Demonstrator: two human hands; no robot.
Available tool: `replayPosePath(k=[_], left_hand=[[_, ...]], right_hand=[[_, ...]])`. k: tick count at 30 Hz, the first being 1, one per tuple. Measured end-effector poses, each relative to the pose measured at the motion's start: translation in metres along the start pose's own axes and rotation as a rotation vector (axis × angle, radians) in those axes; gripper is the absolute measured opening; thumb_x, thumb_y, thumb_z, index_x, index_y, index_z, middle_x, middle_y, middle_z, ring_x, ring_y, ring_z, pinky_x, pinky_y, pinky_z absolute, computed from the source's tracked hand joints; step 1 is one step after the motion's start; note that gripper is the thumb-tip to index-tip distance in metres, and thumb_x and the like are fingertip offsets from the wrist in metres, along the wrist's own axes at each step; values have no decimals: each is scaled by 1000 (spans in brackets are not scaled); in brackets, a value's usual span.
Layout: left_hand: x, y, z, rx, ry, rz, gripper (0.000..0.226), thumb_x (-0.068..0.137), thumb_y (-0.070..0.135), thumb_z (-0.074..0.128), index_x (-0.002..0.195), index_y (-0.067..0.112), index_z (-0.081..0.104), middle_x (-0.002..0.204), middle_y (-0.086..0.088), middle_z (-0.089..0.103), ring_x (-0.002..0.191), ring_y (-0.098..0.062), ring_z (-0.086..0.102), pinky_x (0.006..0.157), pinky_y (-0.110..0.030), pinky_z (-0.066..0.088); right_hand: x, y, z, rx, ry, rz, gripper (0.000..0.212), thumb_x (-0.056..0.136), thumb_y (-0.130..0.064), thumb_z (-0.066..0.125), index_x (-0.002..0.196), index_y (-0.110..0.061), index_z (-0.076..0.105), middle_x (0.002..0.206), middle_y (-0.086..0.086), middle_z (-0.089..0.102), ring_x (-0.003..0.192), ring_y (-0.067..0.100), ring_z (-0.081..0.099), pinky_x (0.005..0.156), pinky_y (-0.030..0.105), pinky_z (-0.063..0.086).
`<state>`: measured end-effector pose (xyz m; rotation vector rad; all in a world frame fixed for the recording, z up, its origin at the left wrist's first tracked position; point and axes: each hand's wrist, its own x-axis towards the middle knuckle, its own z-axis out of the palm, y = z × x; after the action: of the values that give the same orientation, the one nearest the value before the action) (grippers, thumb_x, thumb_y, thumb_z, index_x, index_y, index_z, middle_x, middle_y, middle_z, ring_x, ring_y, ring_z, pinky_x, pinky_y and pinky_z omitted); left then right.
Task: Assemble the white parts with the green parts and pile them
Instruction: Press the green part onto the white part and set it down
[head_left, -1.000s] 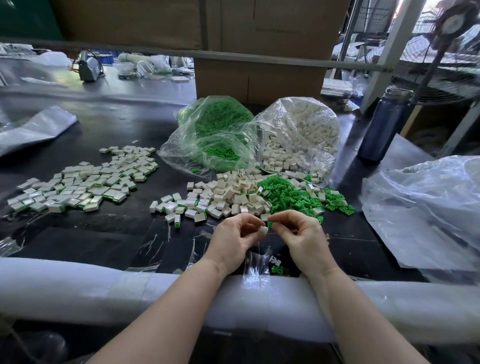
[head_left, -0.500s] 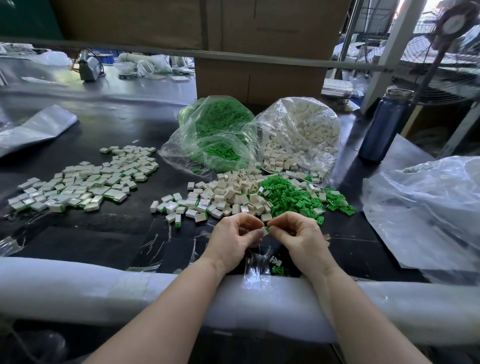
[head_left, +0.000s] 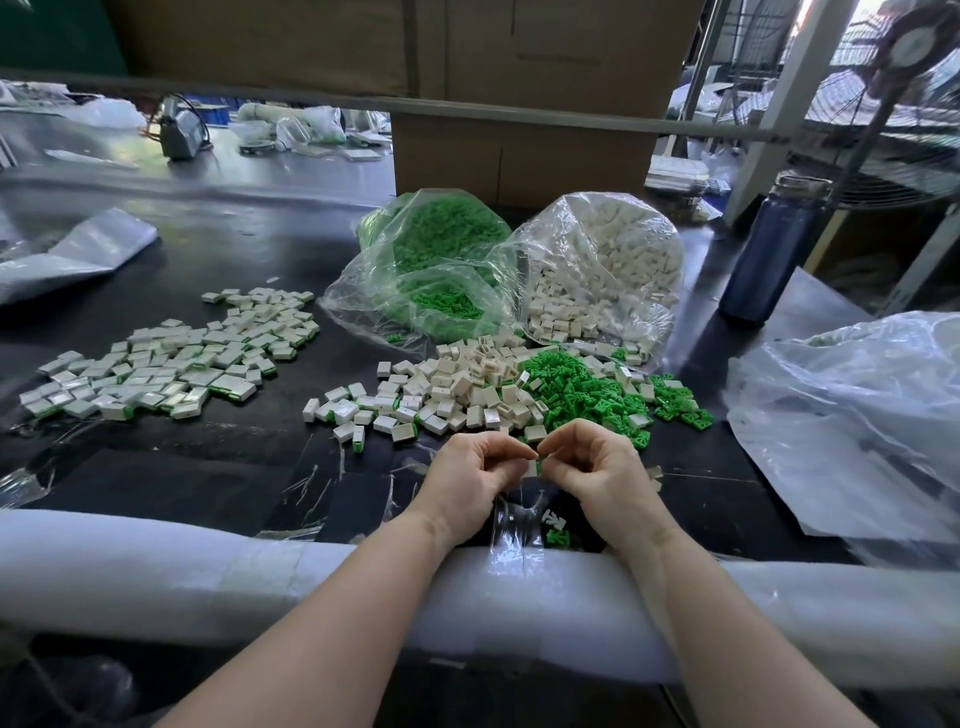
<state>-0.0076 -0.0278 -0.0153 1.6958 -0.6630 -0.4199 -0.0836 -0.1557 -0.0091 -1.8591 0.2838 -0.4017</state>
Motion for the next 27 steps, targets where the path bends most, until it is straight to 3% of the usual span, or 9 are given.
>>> replayPosePath(k=[5, 9, 15, 20, 24, 27], left_hand=[[-1, 1, -1, 8, -14, 12, 21, 86, -2, 60, 80, 17, 68, 76, 2, 65, 73, -8, 59, 74, -15, 52], [0, 0, -1, 52, -30, 12, 16, 85, -2, 61, 84, 12, 69, 72, 5, 63, 69, -4, 56, 71, -12, 49], [-1, -1, 0, 138, -41, 24, 12, 84, 1, 63, 89, 9, 71, 74, 3, 63, 73, -9, 56, 77, -21, 48], [-1, 1, 2, 88, 10, 67, 12, 84, 4, 64, 92, 10, 71, 79, -1, 67, 74, -9, 60, 74, -19, 51], [-2, 0, 4, 137, 16, 110, 25, 77, 3, 72, 100, 14, 67, 90, -1, 67, 82, -12, 64, 78, -15, 51], [-1, -2, 3, 121, 46, 104, 15, 83, 10, 67, 97, 15, 66, 90, -7, 69, 86, -21, 66, 82, -27, 54]], right_hand=[[-1, -1, -1, 22, -16, 11, 20, 79, 12, 63, 75, -7, 62, 71, 9, 64, 65, 19, 62, 66, 31, 55], [-1, -1, -1, 12, -26, 6, 23, 77, 13, 64, 72, -10, 62, 66, 5, 63, 61, 16, 60, 64, 30, 53], [-1, -1, -1, 19, -52, 14, 24, 76, 15, 63, 71, -8, 62, 63, 3, 64, 55, 7, 61, 59, 20, 51], [0, 1, -1, 104, 40, 52, 17, 78, 10, 65, 75, -7, 63, 67, 11, 66, 59, 19, 62, 61, 29, 55], [2, 2, -1, 167, 91, 82, 13, 81, 7, 64, 76, -6, 64, 65, 10, 66, 58, 19, 62, 57, 30, 55], [0, 1, -2, 229, 91, 99, 9, 84, 0, 64, 78, -5, 67, 64, 7, 69, 58, 17, 65, 56, 26, 56]])
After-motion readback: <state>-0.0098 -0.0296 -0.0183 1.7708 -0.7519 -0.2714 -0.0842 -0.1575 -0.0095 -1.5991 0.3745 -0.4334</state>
